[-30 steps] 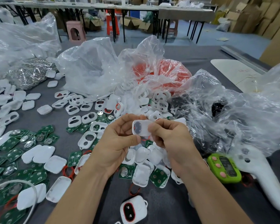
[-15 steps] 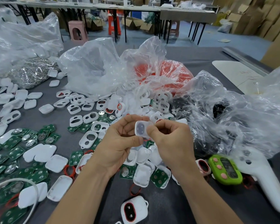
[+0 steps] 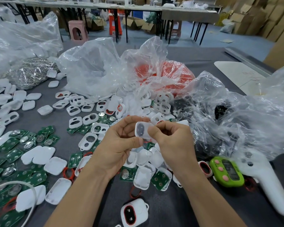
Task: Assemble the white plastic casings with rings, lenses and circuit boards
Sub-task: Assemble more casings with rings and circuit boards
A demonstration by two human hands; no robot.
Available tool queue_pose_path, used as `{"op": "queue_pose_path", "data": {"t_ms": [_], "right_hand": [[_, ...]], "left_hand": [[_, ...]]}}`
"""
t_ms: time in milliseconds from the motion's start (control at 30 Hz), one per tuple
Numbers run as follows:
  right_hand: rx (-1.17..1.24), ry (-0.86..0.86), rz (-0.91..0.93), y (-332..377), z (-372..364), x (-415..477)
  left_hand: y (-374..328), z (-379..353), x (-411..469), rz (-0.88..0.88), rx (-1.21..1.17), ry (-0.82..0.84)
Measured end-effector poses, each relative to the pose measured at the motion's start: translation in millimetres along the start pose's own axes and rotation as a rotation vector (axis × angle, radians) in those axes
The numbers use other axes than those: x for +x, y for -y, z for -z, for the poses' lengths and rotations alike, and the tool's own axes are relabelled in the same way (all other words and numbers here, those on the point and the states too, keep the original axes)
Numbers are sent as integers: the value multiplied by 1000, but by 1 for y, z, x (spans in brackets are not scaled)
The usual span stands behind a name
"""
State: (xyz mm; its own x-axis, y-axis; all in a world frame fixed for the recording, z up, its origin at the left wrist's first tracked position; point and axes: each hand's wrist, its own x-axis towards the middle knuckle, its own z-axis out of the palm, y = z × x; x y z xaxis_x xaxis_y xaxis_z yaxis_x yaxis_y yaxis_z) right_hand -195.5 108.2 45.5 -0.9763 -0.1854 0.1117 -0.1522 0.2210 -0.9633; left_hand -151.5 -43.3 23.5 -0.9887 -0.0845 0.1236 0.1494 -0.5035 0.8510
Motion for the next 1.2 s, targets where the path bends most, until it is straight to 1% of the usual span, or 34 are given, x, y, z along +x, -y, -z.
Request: {"op": "queue_pose_path", "data": {"t_ms": [100, 233, 300, 333, 400, 467, 500, 567, 600, 667, 733, 800, 900, 967, 1033, 1133, 1200], "right_hand": [[-137, -20, 42, -3, 0, 0], [-373, -182, 161, -4, -2, -5], [-400, -205, 161, -4, -3, -5], [-364, -167, 120, -5, -2, -3], [-214, -15, 16, -4, 0, -1], [-73, 105, -39, -2, 1, 1], [-3, 133, -58, -1, 1, 1], [121, 140, -91, 1, 1, 0], [139, 129, -101, 1, 0, 1], [96, 117, -100, -1, -2, 0], [90, 146, -98, -2, -5, -2], [142, 193, -92, -2, -6, -3], [102, 192, -55, -1, -6, -3], [111, 180, -86, -1, -6, -3], [263, 185, -188, 1, -4, -2], [517, 255, -348, 4, 0, 2], [579, 282, -396, 6, 1, 2]], "left_hand": [[0, -1, 0, 7, 6, -1], [1, 0, 0, 28, -26, 4], [-1, 2, -1, 24, -86, 52], [-2, 3, -1, 25, -130, 69], [-3, 4, -1, 42, -169, 70], [-2, 4, -1, 54, -111, 54], [-2, 3, -1, 55, -59, 38], [-2, 2, 0, 55, 27, -15], [-2, 1, -1, 64, 43, -62], [-1, -1, -1, 67, 95, -174], [1, -4, -1, 21, 233, -279], [2, -5, -2, -13, 308, -321], [-1, -8, -3, -18, 312, -318], [-2, -9, -4, -16, 293, -310], [-3, -10, -4, 20, 220, -274], [-4, -9, -5, 83, 107, -126], [-5, -10, -5, 99, 71, -74]]}}
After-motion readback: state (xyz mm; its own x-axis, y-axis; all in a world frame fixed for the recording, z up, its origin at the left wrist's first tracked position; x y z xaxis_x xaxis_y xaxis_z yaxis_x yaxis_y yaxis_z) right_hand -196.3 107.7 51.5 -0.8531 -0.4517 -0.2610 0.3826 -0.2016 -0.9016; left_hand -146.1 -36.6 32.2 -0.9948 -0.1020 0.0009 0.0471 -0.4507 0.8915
